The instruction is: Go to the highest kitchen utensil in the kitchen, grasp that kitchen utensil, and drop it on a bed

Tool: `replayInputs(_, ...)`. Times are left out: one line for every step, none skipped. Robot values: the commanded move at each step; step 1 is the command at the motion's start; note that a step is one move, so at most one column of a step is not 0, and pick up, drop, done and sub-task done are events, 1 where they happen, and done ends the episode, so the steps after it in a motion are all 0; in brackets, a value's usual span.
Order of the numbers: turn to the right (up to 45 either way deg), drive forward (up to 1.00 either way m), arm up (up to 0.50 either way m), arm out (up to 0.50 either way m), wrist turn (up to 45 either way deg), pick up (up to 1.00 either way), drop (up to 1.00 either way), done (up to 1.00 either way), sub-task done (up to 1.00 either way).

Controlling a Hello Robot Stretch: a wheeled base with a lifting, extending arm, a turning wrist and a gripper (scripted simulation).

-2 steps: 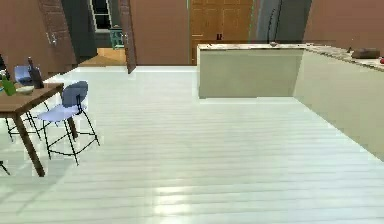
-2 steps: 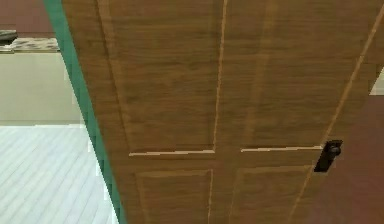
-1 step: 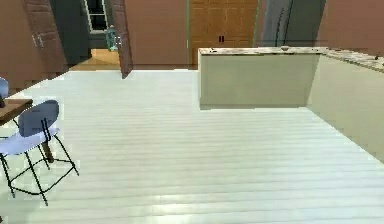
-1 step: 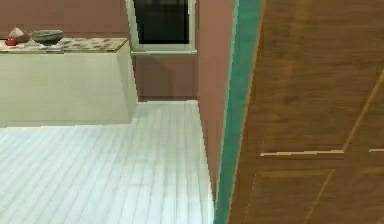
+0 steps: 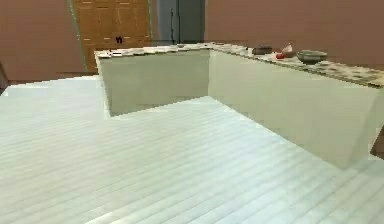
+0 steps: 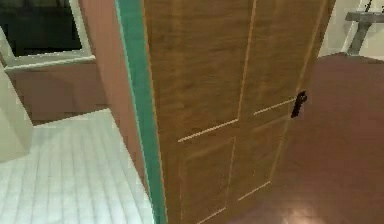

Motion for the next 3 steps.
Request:
replayInputs(0.0, 1.00, 0.00, 0.00, 0.0, 0.00, 0.00, 0.00, 0.00)
replayInputs(0.0, 1.00, 0.00, 0.00, 0.0, 0.00, 0.00, 0.00, 0.00)
replayInputs(3.0, 0.00, 0.00, 0.00, 0.0, 0.00, 0.00, 0.00, 0.00)
